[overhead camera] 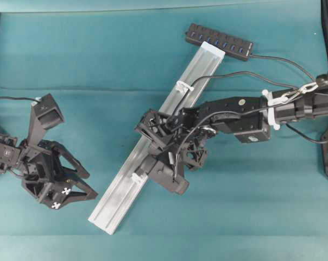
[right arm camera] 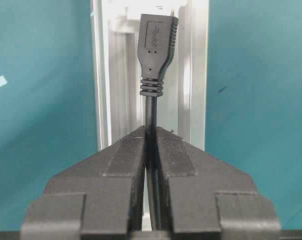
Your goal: Pass the USB cable through three rings with both arms.
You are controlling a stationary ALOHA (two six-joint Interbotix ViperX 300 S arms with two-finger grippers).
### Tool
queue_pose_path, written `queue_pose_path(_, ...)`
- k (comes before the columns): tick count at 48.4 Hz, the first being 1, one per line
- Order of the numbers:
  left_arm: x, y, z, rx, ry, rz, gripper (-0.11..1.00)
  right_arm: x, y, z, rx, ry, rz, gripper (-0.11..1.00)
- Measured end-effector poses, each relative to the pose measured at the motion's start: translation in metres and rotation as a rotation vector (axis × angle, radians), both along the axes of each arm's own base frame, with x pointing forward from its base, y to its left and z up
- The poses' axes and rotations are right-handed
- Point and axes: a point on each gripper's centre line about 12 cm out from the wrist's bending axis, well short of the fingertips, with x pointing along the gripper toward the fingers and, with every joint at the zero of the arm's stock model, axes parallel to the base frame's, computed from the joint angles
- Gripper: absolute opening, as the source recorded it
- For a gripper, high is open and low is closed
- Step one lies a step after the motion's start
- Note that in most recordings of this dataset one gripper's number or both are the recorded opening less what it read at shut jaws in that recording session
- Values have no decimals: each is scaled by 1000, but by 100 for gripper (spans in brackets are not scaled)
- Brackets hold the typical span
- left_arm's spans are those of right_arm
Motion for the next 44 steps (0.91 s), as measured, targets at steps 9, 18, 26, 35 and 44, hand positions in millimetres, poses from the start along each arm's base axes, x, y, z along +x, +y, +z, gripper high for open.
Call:
queue_pose_path(9, 0, 0, 0, 1, 3, 0, 95, 1, 9, 0, 0, -3, 20, 6)
queue_pose_path(18, 2, -1, -2, 2, 9, -2, 95, 6, 10, -1, 14, -4, 2, 6)
queue_pose_path(26, 6, -2, -5, 5, 21, -2, 95, 13, 12, 1, 30, -15, -20, 6)
queue_pose_path(35, 9, -3, -8, 8, 33, -2, 95, 17, 20, 4, 33, -24, -6, 6)
queue_pose_path(44, 10, -3, -9, 8, 34, -2, 95, 17, 27, 3, 35, -17, 6, 6)
